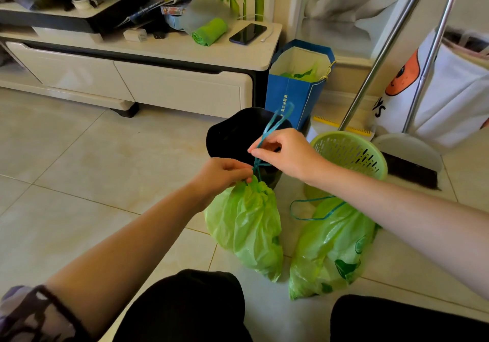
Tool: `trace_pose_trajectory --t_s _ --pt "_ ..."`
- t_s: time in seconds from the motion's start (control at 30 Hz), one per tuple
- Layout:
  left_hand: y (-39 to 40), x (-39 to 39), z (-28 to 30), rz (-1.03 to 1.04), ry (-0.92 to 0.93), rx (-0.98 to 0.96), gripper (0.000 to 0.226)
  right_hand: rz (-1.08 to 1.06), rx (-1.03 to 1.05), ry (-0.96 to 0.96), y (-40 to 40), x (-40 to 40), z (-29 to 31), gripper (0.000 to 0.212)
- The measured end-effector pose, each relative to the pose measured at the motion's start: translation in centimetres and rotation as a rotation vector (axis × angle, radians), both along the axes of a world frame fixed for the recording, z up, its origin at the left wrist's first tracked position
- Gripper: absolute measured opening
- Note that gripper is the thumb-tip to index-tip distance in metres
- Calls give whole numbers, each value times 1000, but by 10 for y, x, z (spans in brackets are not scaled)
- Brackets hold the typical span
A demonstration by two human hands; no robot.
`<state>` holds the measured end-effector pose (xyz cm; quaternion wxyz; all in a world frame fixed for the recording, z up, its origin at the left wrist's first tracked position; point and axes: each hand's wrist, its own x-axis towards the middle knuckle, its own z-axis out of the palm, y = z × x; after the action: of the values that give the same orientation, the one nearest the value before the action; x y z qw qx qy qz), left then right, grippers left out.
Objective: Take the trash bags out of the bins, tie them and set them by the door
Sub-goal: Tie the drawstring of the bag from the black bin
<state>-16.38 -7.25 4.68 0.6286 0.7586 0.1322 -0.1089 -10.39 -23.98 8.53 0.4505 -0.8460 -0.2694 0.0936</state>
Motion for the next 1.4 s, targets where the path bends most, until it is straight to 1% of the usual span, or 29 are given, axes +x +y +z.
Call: trace_pose_trajectory --t_s 0.13,0.23,0.3,0.4,0.43,0.5,0.57,0.6,0.67,0.7,0.8,0.87,0.97,1.03,1.07,1.13,1.2,1.27,1.33,1.37,1.4 --pt "-5 1 3 -180 -10 108 13 116 -79 -85 8 2 12 16" --pt "-12 0 4 -192 -36 124 18 170 -130 -146 14 1 11 18" --pt "-15 -3 7 -181 -60 136 16 169 -186 -155 17 2 6 22" --pt "-12 -5 7 -179 -62 147 24 165 -277 -65 11 5 -1 38" --pt "-9 -6 7 -175 -52 125 23 169 -316 -37 8 3 -3 43" --pt "-4 -6 7 -156 -25 67 22 157 -364 21 2 0 -8 47" --pt "-1 -7 10 -129 -5 4 22 147 -320 138 -3 -1 -15 45" --pt "1 -7 11 -119 -3 -13 22 148 -278 207 -4 0 -18 39" --pt "5 -7 12 -124 -27 10 21 165 -207 307 -7 0 -23 19" --pt "7 -8 13 -138 -47 32 19 183 -191 325 -6 -1 -23 18" --pt "11 -10 16 -176 -104 88 8 242 -192 336 -2 -3 -27 25" --pt "12 -11 18 -195 -169 172 8 258 -182 319 3 -6 -29 21" --pt "13 -13 19 -206 -255 240 12 264 -203 189 11 -8 -30 12" --pt "15 -13 18 -223 -312 287 16 265 -219 141 14 -8 -29 16" --pt "17 -13 16 -230 -344 329 18 262 -219 138 14 -8 -29 15" --pt "21 -12 11 -205 -399 442 16 248 -209 145 14 -9 -30 5" --pt "24 -13 6 -157 -462 535 14 238 -181 159 14 -8 -32 4" --pt "26 -15 4 -168 -605 695 11 246 -136 204 15 -9 -33 11" --pt "28 -18 3 -230 -783 942 8 258 -90 298 16 -9 -32 11" --pt "29 -19 3 -240 -851 1021 8 256 -73 337 16 -8 -32 10" --pt "29 -20 3 -234 -900 1058 10 245 -54 367 16 -8 -32 9"
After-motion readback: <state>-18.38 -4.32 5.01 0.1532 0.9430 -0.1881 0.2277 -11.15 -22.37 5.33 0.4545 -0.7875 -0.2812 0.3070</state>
